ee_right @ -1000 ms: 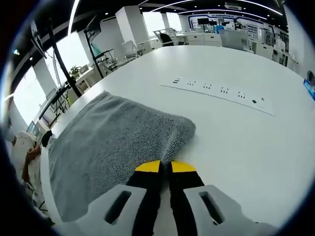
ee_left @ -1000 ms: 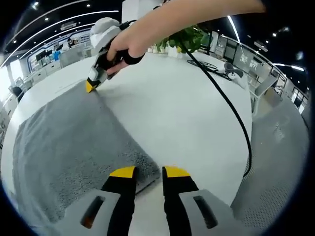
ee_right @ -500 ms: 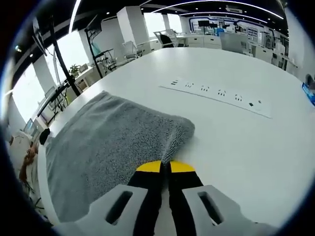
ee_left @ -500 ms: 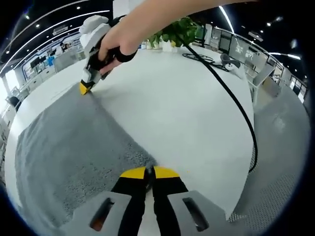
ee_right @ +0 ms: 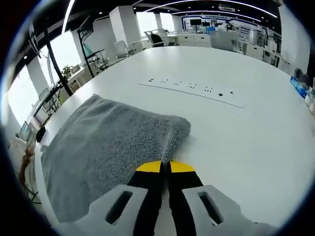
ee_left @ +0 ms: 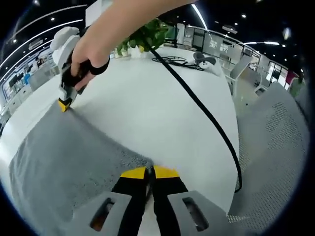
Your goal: Fold the towel on the table until its edges align and the towel forms a compact rectangular stack.
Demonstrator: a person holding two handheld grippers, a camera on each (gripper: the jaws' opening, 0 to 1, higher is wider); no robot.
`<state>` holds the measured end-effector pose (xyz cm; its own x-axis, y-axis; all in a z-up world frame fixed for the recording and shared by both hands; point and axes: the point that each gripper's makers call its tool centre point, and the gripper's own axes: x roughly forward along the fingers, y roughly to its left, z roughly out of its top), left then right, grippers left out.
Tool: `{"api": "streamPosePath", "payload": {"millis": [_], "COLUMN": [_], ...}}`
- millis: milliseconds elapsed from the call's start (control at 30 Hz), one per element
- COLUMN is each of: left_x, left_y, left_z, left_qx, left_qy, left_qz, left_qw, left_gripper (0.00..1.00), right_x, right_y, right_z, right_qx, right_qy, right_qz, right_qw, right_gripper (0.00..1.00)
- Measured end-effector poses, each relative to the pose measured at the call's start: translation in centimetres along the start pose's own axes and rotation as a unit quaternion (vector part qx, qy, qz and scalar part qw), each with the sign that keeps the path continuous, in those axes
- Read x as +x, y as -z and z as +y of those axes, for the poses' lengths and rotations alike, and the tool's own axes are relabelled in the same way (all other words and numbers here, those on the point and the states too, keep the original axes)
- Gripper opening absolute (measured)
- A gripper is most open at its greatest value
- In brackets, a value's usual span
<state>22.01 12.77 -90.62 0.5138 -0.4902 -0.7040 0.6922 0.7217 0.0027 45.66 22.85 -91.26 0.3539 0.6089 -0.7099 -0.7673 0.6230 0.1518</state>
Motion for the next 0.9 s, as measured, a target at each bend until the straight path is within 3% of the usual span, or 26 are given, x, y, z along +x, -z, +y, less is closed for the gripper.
{"api": "streamPosePath", "payload": {"millis": [500, 767, 900], "left_x": [3.7, 4.6, 4.9], "left_y": [-3.9, -5.9, -6.2], "left_z": [-3.5, -4.9, -5.0], "left_qx": [0.024, 0.042, 0.046], "left_qy": [0.057, 0.065, 0.065], "left_qz": [-0.026, -0.045, -0.047], "left_qw": [0.9977, 0.996, 0.9957], "left_gripper": [0.04, 0.04, 0.04], "right_x": [-3.7, -5.0, -5.4], "right_y": [2.5, 3.5, 3.6], "right_z": [-5.9, -8.2, -8.5], "right_qx": [0.002, 0.009, 0.035], "right_qy": [0.039, 0.058, 0.055], "right_qz": [0.009, 0.013, 0.008], "right_qw": [0.9992, 0.9982, 0.9978], "right_gripper": [0.01, 0.01, 0.04]}}
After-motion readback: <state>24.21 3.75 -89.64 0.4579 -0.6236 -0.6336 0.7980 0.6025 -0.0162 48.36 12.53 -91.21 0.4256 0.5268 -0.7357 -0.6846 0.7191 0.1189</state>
